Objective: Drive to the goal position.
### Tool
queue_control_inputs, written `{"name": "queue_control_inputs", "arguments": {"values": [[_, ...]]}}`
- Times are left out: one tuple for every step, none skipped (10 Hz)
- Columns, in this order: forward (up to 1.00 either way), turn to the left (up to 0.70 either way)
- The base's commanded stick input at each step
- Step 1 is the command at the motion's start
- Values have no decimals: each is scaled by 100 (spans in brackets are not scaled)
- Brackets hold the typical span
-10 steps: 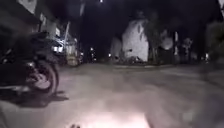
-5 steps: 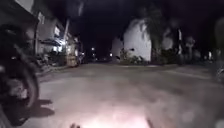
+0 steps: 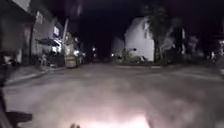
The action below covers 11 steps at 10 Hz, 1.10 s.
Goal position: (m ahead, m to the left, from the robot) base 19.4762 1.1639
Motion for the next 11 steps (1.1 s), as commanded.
{"name": "queue_control_inputs", "arguments": {"values": [[100, 0], [100, 9], [100, 27], [100, 27], [100, 27], [100, 27], [100, 22], [100, 5], [100, 0], [100, 0], [100, 0]]}}
